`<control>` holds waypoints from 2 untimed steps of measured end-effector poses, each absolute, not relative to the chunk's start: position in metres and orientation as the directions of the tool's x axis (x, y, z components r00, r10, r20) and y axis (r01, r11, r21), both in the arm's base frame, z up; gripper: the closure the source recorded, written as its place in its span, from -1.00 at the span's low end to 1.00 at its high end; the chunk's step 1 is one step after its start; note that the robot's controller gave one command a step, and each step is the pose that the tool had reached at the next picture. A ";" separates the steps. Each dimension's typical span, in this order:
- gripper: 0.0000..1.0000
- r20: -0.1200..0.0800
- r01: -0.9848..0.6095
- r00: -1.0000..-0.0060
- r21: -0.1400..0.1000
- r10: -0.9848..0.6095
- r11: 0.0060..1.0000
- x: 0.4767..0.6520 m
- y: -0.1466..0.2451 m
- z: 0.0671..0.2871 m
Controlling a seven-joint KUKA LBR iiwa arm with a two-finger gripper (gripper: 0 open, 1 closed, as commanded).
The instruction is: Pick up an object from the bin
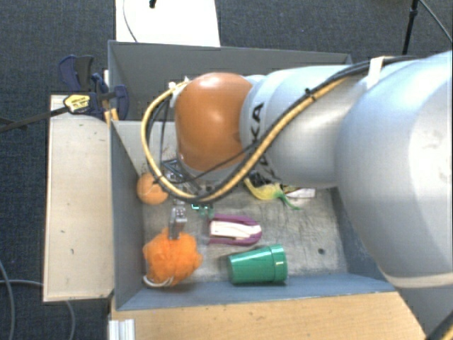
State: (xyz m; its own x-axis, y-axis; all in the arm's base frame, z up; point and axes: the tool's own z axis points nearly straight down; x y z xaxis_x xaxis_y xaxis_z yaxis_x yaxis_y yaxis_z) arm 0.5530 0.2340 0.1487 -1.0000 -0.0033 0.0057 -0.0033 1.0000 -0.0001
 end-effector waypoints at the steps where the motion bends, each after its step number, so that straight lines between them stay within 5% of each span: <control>1: -1.00 -0.002 0.002 -1.000 0.002 0.002 1.000 0.555 0.233 0.153; 2: -1.00 -0.016 -0.242 -0.970 0.003 -0.242 0.970 0.523 0.235 0.107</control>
Offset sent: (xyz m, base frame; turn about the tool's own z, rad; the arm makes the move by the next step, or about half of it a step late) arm -0.0565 0.0011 -0.0787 -0.3951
